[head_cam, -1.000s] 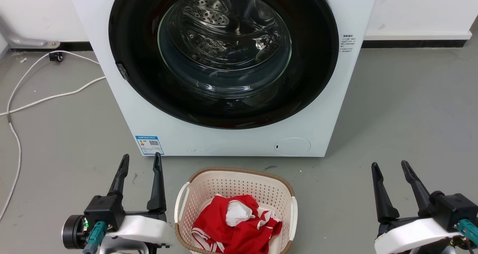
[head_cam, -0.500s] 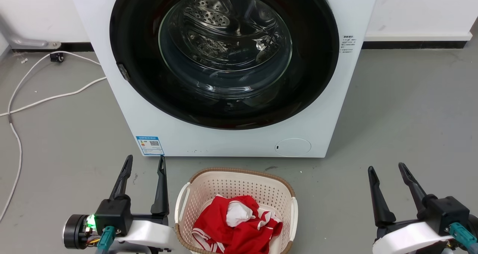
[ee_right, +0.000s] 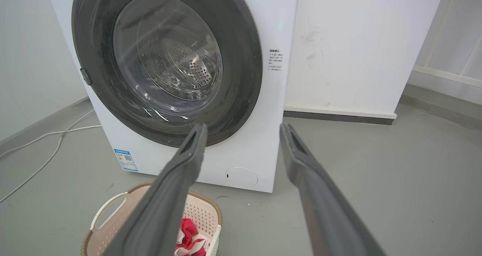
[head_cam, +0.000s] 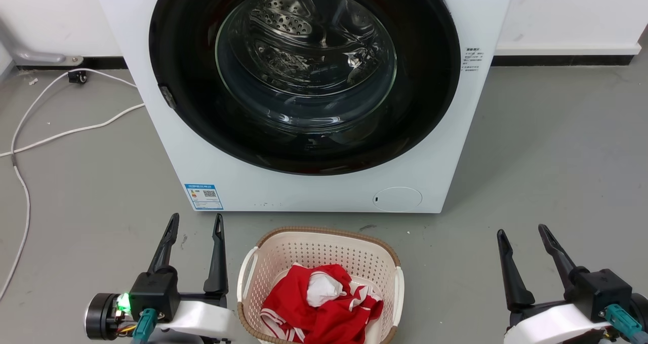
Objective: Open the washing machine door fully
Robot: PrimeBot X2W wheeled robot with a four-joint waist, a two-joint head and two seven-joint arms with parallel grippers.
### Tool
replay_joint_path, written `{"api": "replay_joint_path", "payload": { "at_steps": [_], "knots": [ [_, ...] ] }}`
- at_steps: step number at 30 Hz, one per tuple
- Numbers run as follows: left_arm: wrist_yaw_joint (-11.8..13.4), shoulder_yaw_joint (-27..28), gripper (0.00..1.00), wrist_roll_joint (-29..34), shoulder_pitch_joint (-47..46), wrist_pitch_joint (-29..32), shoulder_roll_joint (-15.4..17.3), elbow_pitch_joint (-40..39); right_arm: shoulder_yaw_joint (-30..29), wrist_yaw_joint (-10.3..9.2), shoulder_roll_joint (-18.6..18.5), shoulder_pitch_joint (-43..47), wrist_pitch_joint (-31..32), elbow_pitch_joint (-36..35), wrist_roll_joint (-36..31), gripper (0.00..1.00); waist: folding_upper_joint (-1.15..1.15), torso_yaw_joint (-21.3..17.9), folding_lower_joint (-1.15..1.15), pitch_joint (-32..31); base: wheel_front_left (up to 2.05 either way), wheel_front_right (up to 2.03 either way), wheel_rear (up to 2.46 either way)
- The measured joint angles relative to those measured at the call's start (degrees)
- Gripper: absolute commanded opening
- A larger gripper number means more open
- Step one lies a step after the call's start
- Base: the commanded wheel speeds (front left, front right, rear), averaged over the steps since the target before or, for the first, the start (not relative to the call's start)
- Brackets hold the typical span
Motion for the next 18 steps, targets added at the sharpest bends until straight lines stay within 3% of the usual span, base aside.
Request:
{"api": "replay_joint_path", "payload": {
  "at_steps": [9,10,11,18],
  "knots": [
    [-0.6,0.6,1.00,-0.3,0.0,0.0,-0.6,0.3,0.0,0.00,0.0,0.0,-0.3,0.3,0.9,1.00,0.00,-0.1,0.00,0.1,0.00,0.00,0.00],
    [-0.6,0.6,1.00,-0.3,0.0,0.0,-0.7,0.3,0.0,-0.01,0.0,0.0,-0.3,0.4,1.5,0.36,0.00,-0.1,0.00,0.1,0.00,0.00,0.00],
    [-0.8,0.7,1.00,-0.3,0.0,0.0,-0.7,0.3,0.0,-0.01,0.0,0.0,-0.3,0.4,1.7,0.02,0.00,-0.1,0.00,0.1,0.00,0.00,0.00],
    [-1.0,1.2,1.00,-0.3,0.1,0.0,-1.0,0.3,0.3,-0.01,0.0,-0.7,-2.9,0.3,10.8,0.00,0.00,-0.1,0.00,0.4,0.00,0.00,0.00]
  ]
}}
